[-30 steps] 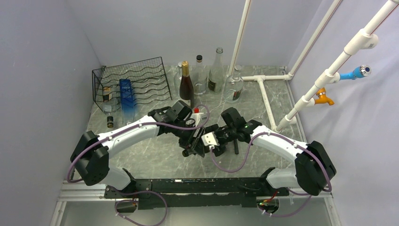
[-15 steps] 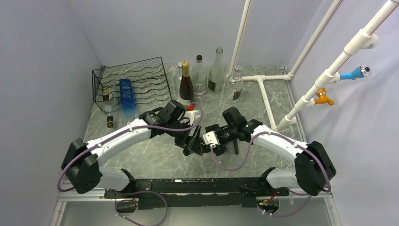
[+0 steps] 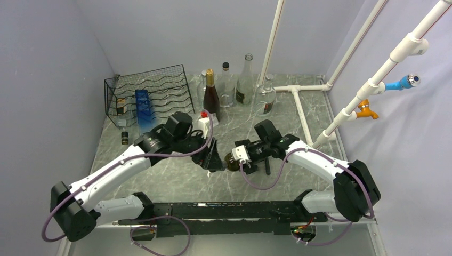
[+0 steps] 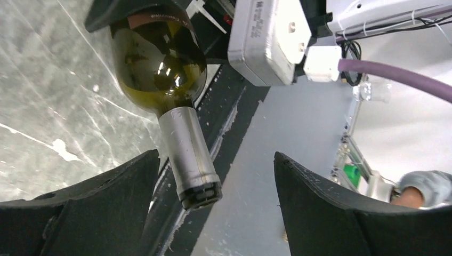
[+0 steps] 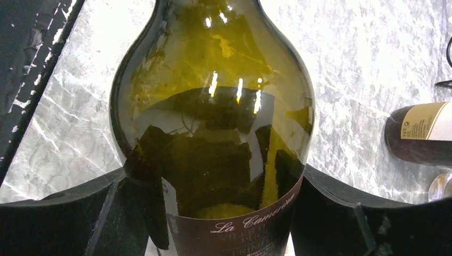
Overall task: Take the wine bottle off the wine rack
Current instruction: Pick up the wine bottle from the wine rack.
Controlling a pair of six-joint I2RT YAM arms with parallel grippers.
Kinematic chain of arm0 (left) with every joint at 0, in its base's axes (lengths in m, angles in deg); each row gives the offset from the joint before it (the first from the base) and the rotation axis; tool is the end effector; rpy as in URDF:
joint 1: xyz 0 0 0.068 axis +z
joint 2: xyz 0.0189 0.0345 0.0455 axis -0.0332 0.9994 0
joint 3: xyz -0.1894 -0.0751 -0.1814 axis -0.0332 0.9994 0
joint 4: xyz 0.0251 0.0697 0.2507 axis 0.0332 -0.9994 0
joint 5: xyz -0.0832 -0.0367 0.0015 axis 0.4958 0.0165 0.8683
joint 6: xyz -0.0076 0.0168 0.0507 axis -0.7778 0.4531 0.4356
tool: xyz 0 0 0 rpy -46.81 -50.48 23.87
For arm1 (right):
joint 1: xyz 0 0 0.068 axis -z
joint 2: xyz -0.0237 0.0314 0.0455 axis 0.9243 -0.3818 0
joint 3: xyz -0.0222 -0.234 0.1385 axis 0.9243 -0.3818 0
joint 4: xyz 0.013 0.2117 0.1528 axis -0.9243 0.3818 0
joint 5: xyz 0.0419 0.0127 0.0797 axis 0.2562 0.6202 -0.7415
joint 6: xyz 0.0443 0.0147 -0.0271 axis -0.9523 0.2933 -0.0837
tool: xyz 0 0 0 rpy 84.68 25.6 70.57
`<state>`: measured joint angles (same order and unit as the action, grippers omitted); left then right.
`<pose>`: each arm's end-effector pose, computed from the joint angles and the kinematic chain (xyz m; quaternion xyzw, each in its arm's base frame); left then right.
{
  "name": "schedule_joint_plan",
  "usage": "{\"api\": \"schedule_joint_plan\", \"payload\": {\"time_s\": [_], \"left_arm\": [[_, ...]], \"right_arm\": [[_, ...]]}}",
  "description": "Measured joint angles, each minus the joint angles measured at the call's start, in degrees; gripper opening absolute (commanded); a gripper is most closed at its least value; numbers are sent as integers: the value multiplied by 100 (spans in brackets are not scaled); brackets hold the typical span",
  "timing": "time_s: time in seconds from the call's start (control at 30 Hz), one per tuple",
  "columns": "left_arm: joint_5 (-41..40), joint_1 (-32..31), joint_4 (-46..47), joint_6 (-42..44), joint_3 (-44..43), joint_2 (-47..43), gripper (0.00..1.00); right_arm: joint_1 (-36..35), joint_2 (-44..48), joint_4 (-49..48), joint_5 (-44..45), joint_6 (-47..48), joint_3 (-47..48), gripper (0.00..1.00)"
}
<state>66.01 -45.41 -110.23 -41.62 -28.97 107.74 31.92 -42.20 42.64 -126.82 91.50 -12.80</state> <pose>0.1568 -0.1787 0.3094 0.2679 0.8227 -0.4709 0.1722 0.1832 0.1618 0.2082 -0.7691 0.4526 0.2633 0.3664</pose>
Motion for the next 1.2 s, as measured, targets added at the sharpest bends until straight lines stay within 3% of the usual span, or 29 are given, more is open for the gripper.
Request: {"api": "schedule_joint_plan", "payload": {"time_s": [0.13,0.3,0.6,0.77,0.93,1.2], "left_arm": [[-378,4,72,177,11,-461,87],[-940,15,658,387,354,-1368,99],[-1875,15,2065,417,1510,-2520,99],[-2061,20,3460,511,2446,-3036,99],[-2048,20,4516,702,3058,-3141,99],[-1897,20,5821,949,3121,-2524,100]], "right_arm": [[125,0,7,-170,-107,2,0],[328,0,28,-459,-341,66,0],[699,0,-72,-953,-1102,188,0],[905,0,-278,-1226,-1705,221,0],[1025,-2,-527,-1456,-2212,247,0],[1141,-4,-866,-1801,-2833,249,0]]}}
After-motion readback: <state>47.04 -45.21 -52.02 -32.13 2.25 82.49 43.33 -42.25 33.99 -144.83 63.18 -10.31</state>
